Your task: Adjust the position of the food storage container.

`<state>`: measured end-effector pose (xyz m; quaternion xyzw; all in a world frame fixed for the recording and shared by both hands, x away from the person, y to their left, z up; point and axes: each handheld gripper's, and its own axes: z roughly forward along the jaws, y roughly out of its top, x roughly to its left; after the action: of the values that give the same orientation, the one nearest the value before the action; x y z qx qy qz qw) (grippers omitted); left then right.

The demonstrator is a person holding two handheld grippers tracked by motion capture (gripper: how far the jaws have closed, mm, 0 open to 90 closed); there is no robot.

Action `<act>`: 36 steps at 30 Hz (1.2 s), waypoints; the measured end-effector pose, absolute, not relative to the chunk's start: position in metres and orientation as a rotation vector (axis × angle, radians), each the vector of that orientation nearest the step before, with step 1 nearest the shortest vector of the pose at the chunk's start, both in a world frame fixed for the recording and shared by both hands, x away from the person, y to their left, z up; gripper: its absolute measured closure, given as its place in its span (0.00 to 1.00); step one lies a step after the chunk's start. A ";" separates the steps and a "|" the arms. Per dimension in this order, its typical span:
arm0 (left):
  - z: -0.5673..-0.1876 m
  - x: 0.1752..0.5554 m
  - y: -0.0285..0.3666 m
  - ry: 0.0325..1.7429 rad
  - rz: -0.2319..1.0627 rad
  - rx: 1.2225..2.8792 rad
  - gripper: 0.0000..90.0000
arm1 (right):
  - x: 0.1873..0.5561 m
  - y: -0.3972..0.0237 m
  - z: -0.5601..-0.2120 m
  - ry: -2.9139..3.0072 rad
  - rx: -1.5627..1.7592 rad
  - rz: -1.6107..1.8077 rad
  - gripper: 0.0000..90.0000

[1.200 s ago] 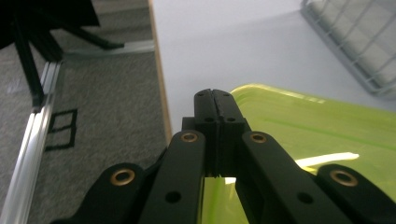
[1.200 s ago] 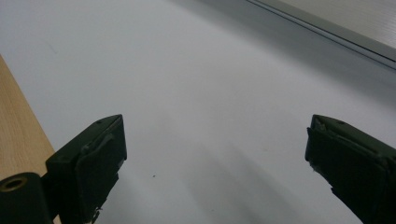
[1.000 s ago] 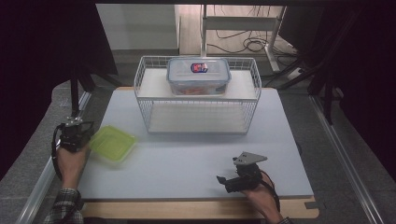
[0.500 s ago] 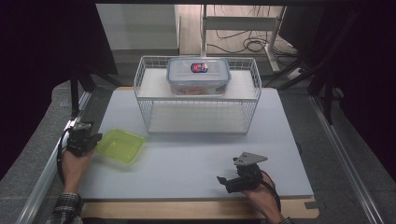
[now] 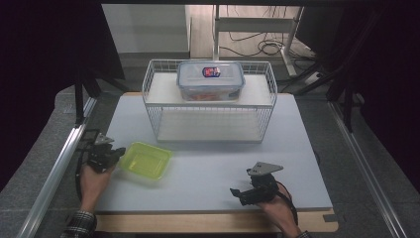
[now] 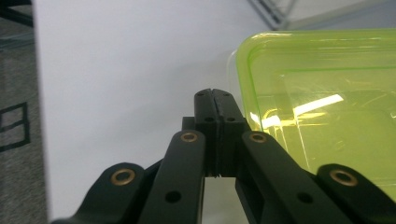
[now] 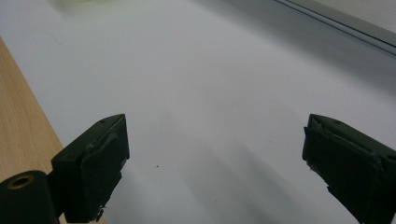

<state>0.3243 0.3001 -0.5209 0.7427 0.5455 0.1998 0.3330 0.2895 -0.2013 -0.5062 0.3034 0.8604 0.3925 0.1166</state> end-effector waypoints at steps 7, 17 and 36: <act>-0.518 0.316 0.277 1.379 0.474 1.937 1.00 | 0.291 -0.203 -0.508 2.517 0.904 1.157 0.08; -0.514 0.303 0.249 1.312 0.413 1.965 1.00 | 0.291 -0.203 -0.508 2.525 0.914 1.147 0.09; -0.510 0.283 0.211 1.170 0.326 2.008 1.00 | 0.293 -0.207 -0.508 2.521 0.928 1.145 0.09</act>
<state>0.2834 0.2109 -0.5103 0.7889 0.4599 0.1280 0.3870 0.2926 -0.2072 -0.5084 0.3158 0.8580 0.3897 0.1105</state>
